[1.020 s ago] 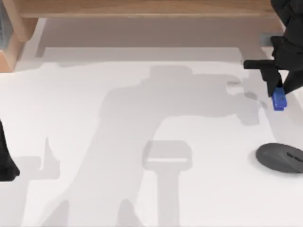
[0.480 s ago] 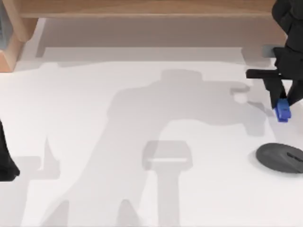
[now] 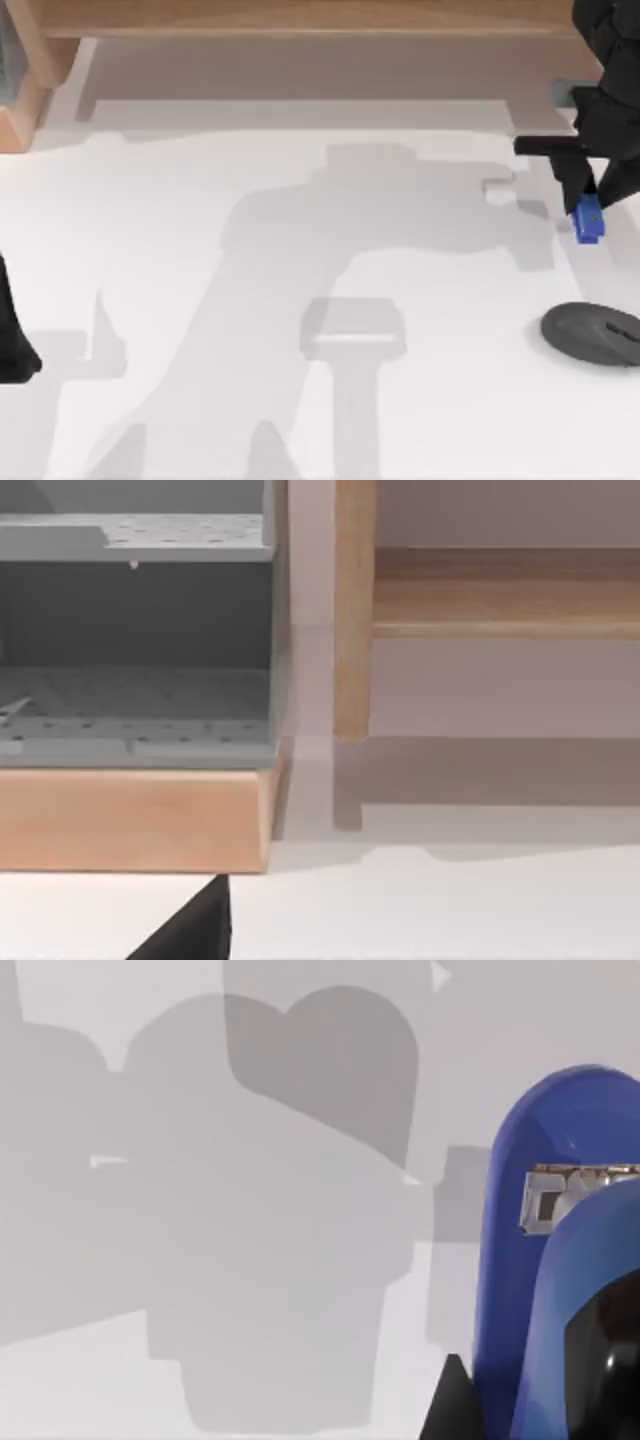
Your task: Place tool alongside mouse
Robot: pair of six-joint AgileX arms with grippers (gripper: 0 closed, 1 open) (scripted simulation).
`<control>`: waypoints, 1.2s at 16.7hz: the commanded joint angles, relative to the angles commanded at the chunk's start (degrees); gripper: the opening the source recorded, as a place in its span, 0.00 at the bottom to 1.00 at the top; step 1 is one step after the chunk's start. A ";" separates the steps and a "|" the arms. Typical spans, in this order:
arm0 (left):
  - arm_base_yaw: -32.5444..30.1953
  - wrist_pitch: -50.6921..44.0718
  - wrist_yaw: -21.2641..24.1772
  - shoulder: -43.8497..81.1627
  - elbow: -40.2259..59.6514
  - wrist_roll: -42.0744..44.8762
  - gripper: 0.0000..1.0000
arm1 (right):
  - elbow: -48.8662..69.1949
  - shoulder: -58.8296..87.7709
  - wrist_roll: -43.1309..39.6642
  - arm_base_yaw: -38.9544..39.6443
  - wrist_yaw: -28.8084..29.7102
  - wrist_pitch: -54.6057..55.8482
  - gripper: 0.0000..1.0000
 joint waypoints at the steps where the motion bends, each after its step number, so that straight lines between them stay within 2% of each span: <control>1: 0.00 0.00 0.00 0.00 0.00 0.00 1.00 | 0.14 0.01 -0.12 0.12 0.19 1.26 0.00; 6: 0.00 0.00 0.00 0.00 0.00 0.00 1.00 | -0.35 1.52 -0.48 0.47 1.07 6.45 0.00; 12: 0.00 0.00 0.00 0.00 0.00 0.00 1.00 | -0.93 2.13 -0.49 0.48 1.13 6.82 0.00; 20: 0.00 0.00 0.00 0.00 0.00 0.00 1.00 | -0.93 2.13 -0.49 0.48 1.13 6.82 0.60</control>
